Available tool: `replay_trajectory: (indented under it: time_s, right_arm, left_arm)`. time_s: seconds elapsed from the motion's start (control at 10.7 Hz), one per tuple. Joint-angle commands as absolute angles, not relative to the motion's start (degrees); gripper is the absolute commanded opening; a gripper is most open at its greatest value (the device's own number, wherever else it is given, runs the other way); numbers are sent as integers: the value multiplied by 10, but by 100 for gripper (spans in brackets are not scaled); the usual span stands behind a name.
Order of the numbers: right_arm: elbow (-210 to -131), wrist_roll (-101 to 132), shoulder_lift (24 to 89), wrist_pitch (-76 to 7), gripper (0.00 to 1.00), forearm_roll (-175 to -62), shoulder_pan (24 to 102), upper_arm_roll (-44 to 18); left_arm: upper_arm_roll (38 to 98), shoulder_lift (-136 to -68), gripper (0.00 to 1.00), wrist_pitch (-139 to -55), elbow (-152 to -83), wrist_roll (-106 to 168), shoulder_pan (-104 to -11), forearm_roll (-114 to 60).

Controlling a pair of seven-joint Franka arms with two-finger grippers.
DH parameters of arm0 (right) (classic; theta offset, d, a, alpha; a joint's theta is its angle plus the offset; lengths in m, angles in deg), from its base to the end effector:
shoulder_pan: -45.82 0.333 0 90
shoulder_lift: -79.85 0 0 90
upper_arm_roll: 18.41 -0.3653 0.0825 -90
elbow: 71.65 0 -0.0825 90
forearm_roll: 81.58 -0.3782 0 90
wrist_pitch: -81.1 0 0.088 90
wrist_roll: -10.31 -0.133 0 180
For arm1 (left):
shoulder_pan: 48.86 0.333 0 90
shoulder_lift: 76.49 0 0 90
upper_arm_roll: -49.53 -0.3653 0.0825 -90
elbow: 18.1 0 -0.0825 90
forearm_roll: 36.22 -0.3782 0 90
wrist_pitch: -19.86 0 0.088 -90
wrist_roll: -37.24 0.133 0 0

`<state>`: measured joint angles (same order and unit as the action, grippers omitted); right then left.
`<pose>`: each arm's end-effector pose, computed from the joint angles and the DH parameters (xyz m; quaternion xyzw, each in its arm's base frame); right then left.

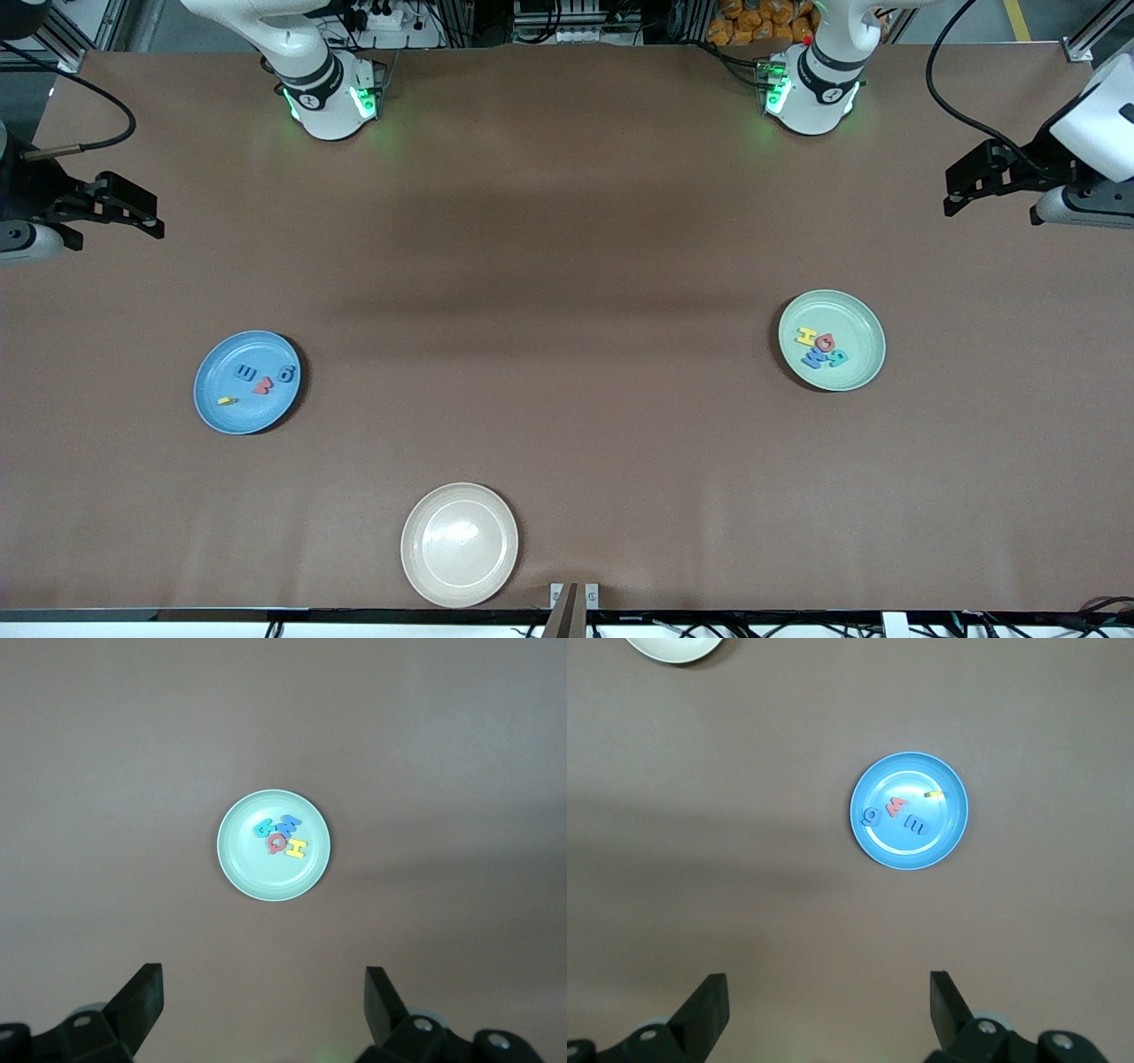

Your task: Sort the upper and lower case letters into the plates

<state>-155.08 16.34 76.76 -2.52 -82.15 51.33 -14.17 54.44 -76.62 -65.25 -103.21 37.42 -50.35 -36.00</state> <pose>0.5555 0.0151 0.6614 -0.9976 -0.0641 0.0251 0.0040 0.5376 -0.0608 0.6785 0.9983 -0.0576 -0.0012 0.0019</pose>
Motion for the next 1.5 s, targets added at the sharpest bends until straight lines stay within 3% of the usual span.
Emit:
replay_trajectory:
  time_s: [0.0, 1.41]
  right_arm:
    - [-1549, 134, 789, -7, 100, -809, 509, -150]
    - [-1551, 132, 790, -36, 100, -811, 504, -146]
  left_arm:
    - [534, -760, 100, -644, -1034, 382, -512, -344]
    - [532, -761, 100, -642, -1031, 379, -504, -340]
